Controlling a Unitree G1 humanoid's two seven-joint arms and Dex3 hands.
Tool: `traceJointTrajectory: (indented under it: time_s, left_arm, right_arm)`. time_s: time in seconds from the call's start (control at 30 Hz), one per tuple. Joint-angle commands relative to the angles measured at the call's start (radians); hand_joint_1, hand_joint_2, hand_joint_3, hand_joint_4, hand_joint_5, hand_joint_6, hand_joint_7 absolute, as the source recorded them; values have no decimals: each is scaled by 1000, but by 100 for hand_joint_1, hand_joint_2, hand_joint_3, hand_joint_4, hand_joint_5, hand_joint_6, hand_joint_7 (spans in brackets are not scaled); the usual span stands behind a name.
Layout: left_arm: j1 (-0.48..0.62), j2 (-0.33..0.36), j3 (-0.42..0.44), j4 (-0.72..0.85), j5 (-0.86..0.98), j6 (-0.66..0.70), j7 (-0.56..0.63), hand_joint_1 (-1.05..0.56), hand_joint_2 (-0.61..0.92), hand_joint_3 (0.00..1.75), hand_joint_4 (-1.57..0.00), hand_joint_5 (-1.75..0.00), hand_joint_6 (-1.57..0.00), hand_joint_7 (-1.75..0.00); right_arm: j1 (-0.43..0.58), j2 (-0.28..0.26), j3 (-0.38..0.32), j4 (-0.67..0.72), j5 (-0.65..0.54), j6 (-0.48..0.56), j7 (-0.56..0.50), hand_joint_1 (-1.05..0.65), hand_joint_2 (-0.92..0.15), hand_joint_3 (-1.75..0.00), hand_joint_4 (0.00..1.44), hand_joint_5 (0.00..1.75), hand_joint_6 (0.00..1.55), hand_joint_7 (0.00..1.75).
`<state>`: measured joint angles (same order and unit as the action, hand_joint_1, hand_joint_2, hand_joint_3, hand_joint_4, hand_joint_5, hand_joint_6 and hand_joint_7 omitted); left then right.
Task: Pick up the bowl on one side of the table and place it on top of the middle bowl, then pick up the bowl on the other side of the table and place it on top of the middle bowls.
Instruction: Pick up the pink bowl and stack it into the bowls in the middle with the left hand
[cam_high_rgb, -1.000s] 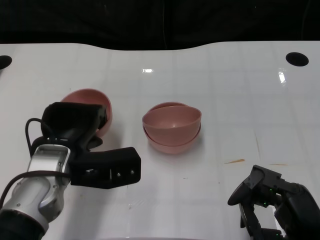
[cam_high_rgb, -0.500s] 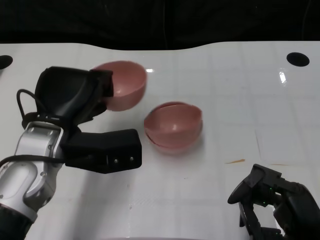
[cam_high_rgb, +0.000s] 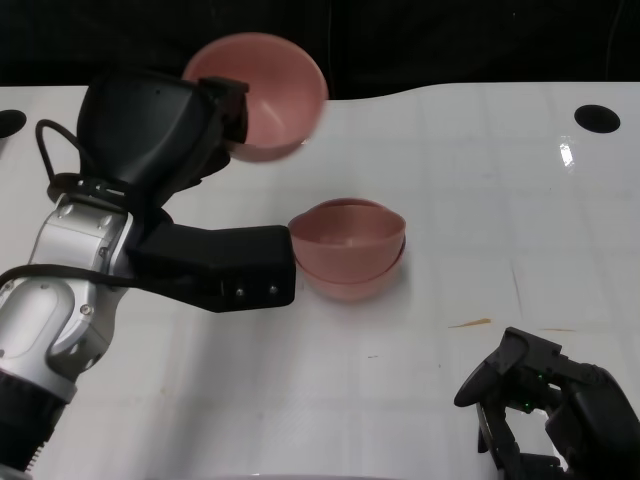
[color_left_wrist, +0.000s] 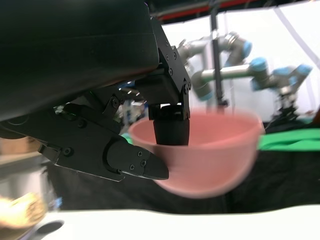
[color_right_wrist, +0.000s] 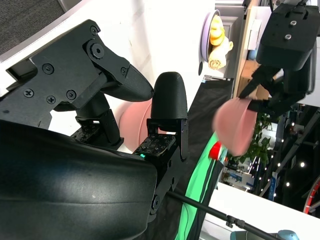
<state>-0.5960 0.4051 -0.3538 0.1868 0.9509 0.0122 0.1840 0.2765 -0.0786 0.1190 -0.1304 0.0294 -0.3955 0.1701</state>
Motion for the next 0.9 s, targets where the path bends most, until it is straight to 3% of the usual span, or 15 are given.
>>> traceJointTrajectory:
  time_s: [0.03, 0.1, 0.13, 0.17, 0.23, 0.3, 0.33, 0.37, 0.43, 0.47, 0.57, 0.67, 0.83, 0.87, 0.9]
  left_arm:
    - [-28, 1, -6, 37, -18, -60, 44, -34, 87, 2, -95, -175, -120, -36]
    - [-36, -4, -11, 59, -27, -95, 57, -33, 85, 1, -95, -175, -123, -41]
    - [-39, -10, -14, 71, -31, -108, 61, -32, 84, 0, -95, -175, -116, -62]
    - [-42, -15, -15, 82, -35, -120, 65, -32, 82, 0, -95, -175, -113, -72]
    - [-43, -25, -17, 98, -43, -137, 63, -32, 80, 0, -95, -175, -109, -78]
    - [-36, -38, -23, 108, -58, -147, 40, -31, 83, 1, -92, -175, -97, -105]
    - [-32, -44, -27, 113, -66, -152, 32, -30, 84, 2, -92, -175, -94, -107]
    - [-26, -51, -32, 116, -73, -151, 19, -30, 84, 2, -93, -175, -96, -101]
    - [-15, -62, -45, 128, -85, -164, 11, -29, 84, 1, -93, -175, -111, -60]
    - [-9, -66, -51, 137, -90, -175, 13, -28, 84, 1, -93, -175, -114, -53]
    - [0, -75, -63, 158, -100, -200, 26, -27, 86, 2, -94, -175, -119, -47]
    - [17, -94, -82, 192, -115, -217, 20, -27, 89, 3, -92, -175, -108, -34]
    - [30, -119, -106, 262, -116, -247, 52, -27, 89, 3, -91, -175, -115, -34]
    - [34, -126, -112, 277, -113, -246, 54, -27, 89, 4, -90, -175, -108, -58]
    - [36, -130, -118, 287, -112, -243, 53, -27, 89, 5, -90, -175, -91, -102]
  right_arm:
    - [-4, -1, -14, 10, 9, -10, 0, -15, -45, -132, 78, 171, 75, 139]
    - [-4, 0, -13, 14, 9, -13, 0, -15, -45, -132, 78, 171, 75, 139]
    - [-4, 1, -12, 13, 8, -12, -1, -16, -45, -132, 78, 171, 75, 138]
    - [-3, 2, -12, 12, 7, -10, -1, -16, -45, -132, 78, 171, 75, 138]
    - [-1, 2, -11, 8, 7, -4, -1, -16, -45, -132, 78, 171, 76, 138]
    - [4, 2, -9, -1, 8, 6, 0, -16, -45, -131, 77, 171, 76, 138]
    - [5, 2, -8, -4, 6, 9, -2, -16, -45, -131, 77, 171, 76, 138]
    - [6, 2, -7, -6, 4, 11, -3, -16, -45, -131, 78, 171, 76, 138]
    - [4, 1, -6, -4, 3, 6, -1, -15, -45, -131, 78, 171, 76, 137]
    - [3, 0, -6, -2, 2, 2, 0, -15, -45, -131, 78, 171, 76, 137]
    - [1, -1, -7, 1, -3, -4, -1, -14, -46, -131, 77, 172, 75, 138]
    - [2, 1, -7, -2, -2, 4, -3, -15, -45, -130, 78, 171, 76, 138]
    - [4, 3, -7, -6, 2, 11, -3, -16, -46, -128, 79, 171, 76, 137]
    - [4, 3, -7, -5, 2, 10, -3, -16, -46, -128, 79, 170, 76, 137]
    - [3, 3, -8, -4, 2, 8, -3, -16, -46, -128, 79, 171, 77, 137]
